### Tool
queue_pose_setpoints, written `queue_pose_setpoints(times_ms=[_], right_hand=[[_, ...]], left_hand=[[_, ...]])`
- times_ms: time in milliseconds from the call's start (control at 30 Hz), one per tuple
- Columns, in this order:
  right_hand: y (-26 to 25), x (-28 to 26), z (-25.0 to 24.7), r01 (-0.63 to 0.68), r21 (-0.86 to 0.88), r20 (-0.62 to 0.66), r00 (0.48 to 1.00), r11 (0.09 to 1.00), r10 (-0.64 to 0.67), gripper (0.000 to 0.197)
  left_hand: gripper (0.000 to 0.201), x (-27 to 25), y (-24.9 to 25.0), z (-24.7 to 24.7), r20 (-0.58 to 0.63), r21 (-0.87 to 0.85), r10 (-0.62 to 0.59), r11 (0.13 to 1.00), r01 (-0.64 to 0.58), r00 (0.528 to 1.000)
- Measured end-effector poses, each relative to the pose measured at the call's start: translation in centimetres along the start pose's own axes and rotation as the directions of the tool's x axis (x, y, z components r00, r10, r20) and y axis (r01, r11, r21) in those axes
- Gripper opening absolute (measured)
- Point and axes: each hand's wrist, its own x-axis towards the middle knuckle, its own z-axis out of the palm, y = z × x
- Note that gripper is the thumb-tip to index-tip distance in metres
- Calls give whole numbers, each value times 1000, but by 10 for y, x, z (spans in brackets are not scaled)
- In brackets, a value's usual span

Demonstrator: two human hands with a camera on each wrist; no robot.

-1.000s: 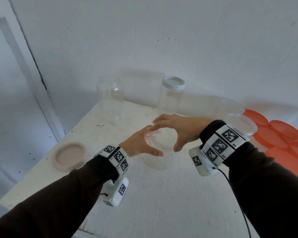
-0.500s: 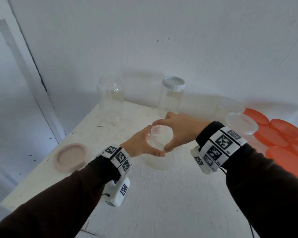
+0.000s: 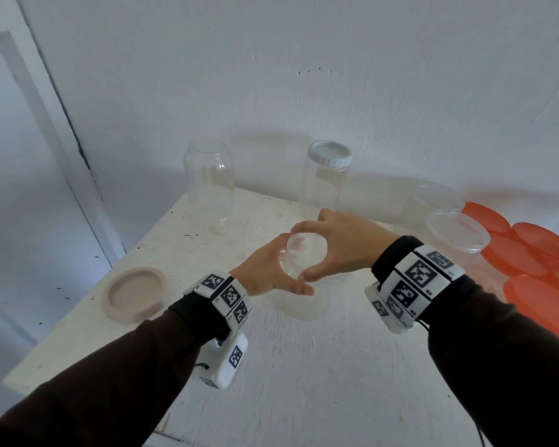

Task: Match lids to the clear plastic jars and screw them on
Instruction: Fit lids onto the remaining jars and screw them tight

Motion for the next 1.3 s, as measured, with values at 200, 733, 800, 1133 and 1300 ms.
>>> queue_pose_setpoints(times_ms=[200, 733, 800, 1133, 1300], right_hand=[[-8, -5, 9, -93, 14, -106, 990, 996, 94, 75], [6, -3, -5, 109, 46, 103, 988, 993, -113, 84], [7, -5, -3, 122, 20, 68, 990, 992, -123, 83], [5, -11, 6, 116, -17, -37, 993, 993, -116, 81], [7, -12, 12, 99, 12, -36, 995, 995, -98, 82]], left_hand=[[101, 1, -1, -1, -3, 2, 0, 1000, 0, 1000], [103, 1, 3, -9, 86, 52, 25, 998, -29, 996], [101, 1, 4, -8, 83, 50, 35, 998, -39, 996], [100, -2, 8, -7, 91, 44, 51, 998, -55, 995], [100, -1, 7, -8, 132, 53, 60, 996, -68, 989]])
